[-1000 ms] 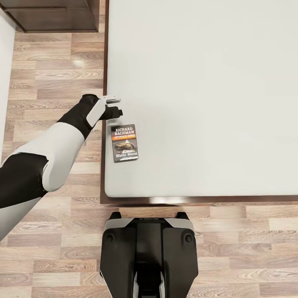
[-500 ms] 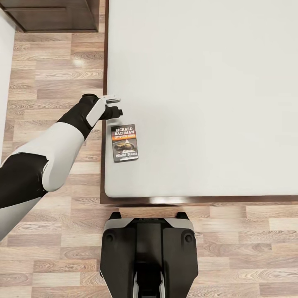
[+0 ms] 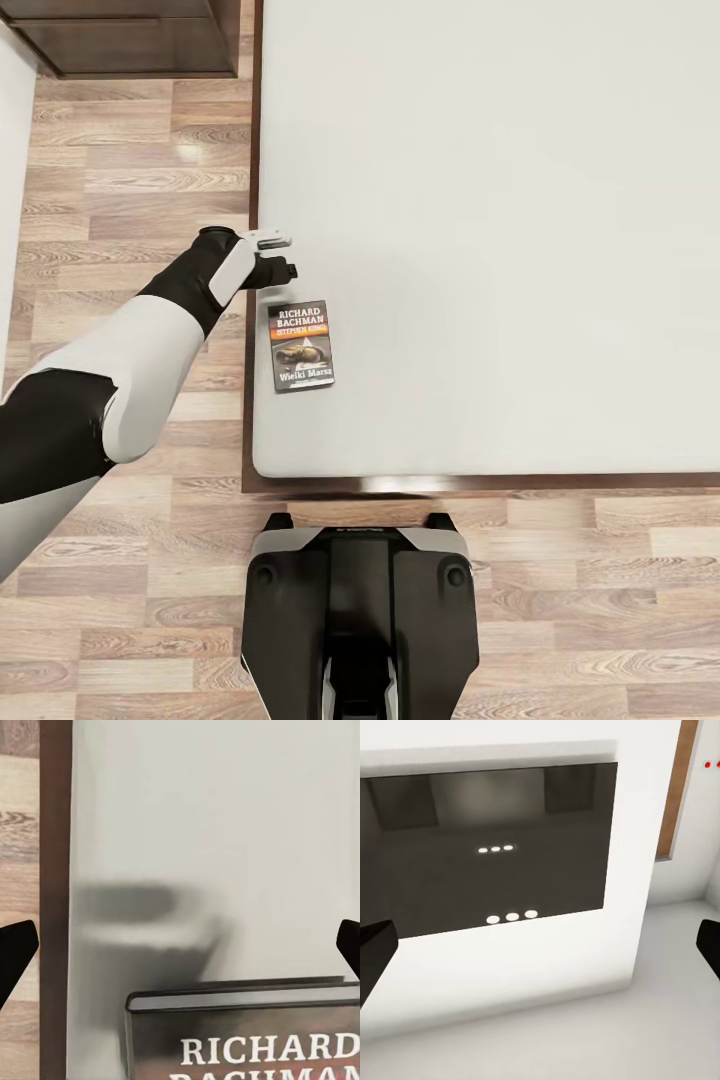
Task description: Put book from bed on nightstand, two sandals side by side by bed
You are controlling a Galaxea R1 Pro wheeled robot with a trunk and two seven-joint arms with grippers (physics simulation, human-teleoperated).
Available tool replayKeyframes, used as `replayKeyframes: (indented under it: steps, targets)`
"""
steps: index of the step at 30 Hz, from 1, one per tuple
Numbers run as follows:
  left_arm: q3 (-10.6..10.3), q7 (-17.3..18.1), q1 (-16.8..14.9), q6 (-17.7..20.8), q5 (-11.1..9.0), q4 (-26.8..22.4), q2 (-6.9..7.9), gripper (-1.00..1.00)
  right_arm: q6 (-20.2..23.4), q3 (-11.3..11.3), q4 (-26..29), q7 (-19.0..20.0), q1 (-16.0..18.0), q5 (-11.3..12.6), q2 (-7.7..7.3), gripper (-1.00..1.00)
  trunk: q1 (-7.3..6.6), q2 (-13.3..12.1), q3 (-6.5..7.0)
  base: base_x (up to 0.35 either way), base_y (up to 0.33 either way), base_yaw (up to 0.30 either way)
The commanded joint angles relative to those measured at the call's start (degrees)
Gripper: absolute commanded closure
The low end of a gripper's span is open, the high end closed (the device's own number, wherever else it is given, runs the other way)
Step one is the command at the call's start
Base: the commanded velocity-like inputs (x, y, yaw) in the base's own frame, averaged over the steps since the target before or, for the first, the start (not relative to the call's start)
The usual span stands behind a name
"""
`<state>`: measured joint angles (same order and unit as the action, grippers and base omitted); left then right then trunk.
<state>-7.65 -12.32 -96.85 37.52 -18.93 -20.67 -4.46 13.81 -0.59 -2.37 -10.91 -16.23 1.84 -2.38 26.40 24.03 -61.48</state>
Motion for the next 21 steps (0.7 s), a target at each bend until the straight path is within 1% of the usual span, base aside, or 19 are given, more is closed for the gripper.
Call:
replayKeyframes:
  steps: [1, 4, 13, 21]
  targets:
    - [-0.42, -0.44, -0.01, 0.19, -0.62, -0.07, 0.03, -1.00, 0.17, -0.04, 0.08, -0.16, -0.03, 0.18, 0.00, -1.00, 0.04, 0.09, -0.05, 0.000, 0.000, 0.000]
    - [-0.43, -0.43, -0.01, 0.19, -0.63, -0.07, 0.00, -1.00, 0.17, -0.03, 0.08, -0.16, -0.03, 0.19, 0.00, -1.00, 0.04, 0.09, -0.05, 0.000, 0.000, 0.000]
    - [-0.44, -0.43, -0.01, 0.18, -0.60, -0.07, -0.02, -1.00, 0.17, -0.03, 0.08, -0.16, -0.03, 0.18, 0.00, -1.00, 2.01, 3.70, -1.67, 0.000, 0.000, 0.000]
    - [-0.44, -0.41, -0.01, 0.17, -0.67, -0.08, -0.05, -1.00, 0.17, -0.03, 0.08, -0.16, -0.03, 0.18, 0.00, -1.00, 2.01, 3.70, -1.67, 0.000, 0.000, 0.000]
